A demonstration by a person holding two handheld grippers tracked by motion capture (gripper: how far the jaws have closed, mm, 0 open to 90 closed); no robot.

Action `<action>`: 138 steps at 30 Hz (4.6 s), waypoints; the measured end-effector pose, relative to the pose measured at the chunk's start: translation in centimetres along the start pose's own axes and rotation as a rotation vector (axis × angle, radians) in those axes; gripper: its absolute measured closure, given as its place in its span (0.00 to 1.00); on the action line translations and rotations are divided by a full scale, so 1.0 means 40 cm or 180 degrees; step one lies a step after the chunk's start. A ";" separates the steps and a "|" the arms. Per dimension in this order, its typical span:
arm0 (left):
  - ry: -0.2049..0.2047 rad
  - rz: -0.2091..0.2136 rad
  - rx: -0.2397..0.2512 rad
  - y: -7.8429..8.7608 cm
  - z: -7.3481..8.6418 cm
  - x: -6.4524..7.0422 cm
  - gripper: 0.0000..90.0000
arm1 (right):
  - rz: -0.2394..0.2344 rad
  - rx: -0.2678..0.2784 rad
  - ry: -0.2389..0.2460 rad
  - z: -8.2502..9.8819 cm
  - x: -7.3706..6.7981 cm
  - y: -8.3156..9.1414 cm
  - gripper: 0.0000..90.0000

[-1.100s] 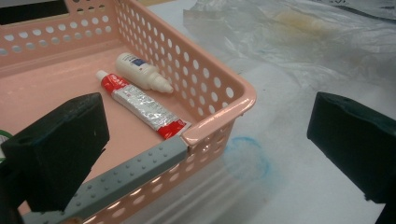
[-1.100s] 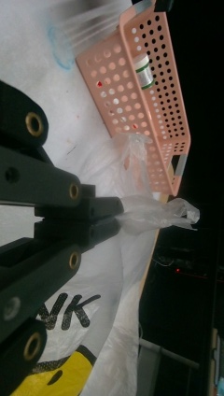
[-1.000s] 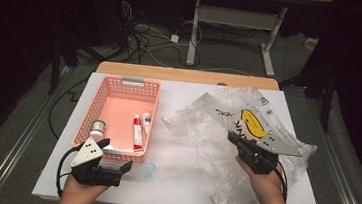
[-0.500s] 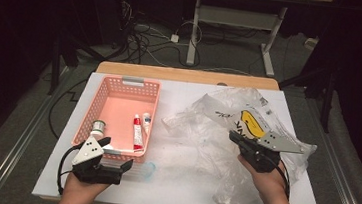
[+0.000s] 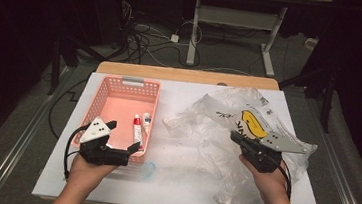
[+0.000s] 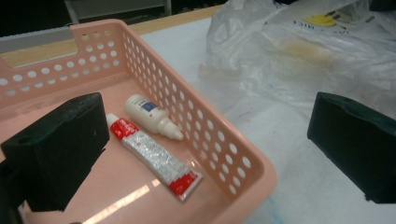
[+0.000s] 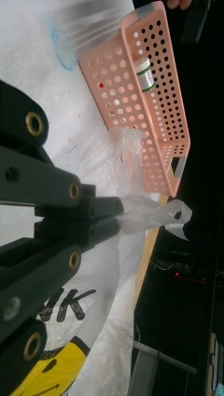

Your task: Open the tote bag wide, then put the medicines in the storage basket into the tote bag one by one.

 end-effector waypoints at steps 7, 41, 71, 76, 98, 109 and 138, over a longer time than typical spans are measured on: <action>0.0099 -0.0009 0.0012 -0.049 -0.037 -0.029 0.00 | 0.0010 0.0012 -0.0016 0.000 0.002 0.002 1.00; 0.0506 -0.0564 -0.1224 -0.223 -0.036 -0.206 0.04 | 0.0027 0.0031 -0.0070 0.002 0.016 -0.004 1.00; 0.0650 -0.0728 -0.2263 -0.280 0.044 -0.207 0.40 | -0.0034 0.0009 0.0011 0.007 0.000 0.006 1.00; 0.0634 -0.0795 -0.2324 -0.283 0.052 -0.210 0.44 | -0.0017 0.0008 0.0015 0.006 0.001 0.007 1.00; 0.0524 -0.1016 -0.2470 -0.273 0.062 -0.227 0.73 | -0.0008 -0.0022 -0.0021 0.014 0.002 0.011 1.00; 0.0591 -0.1120 -0.2472 -0.247 0.065 -0.260 0.74 | 0.0002 0.0000 -0.0024 0.012 0.004 0.016 1.00; 0.0493 -0.0981 -0.2150 -0.221 0.041 -0.249 0.74 | 0.0026 -0.0002 -0.0051 0.015 0.013 0.019 1.00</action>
Point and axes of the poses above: each handheld gripper's, and its own axes: y roughly backward along the jaws, z roughly out of its underside, x roughly to its right, the point moved 9 cm from there along -y, roughly forward along the jaws, and after that the axes turned 10 degrees about y, right-handed, at the moved point
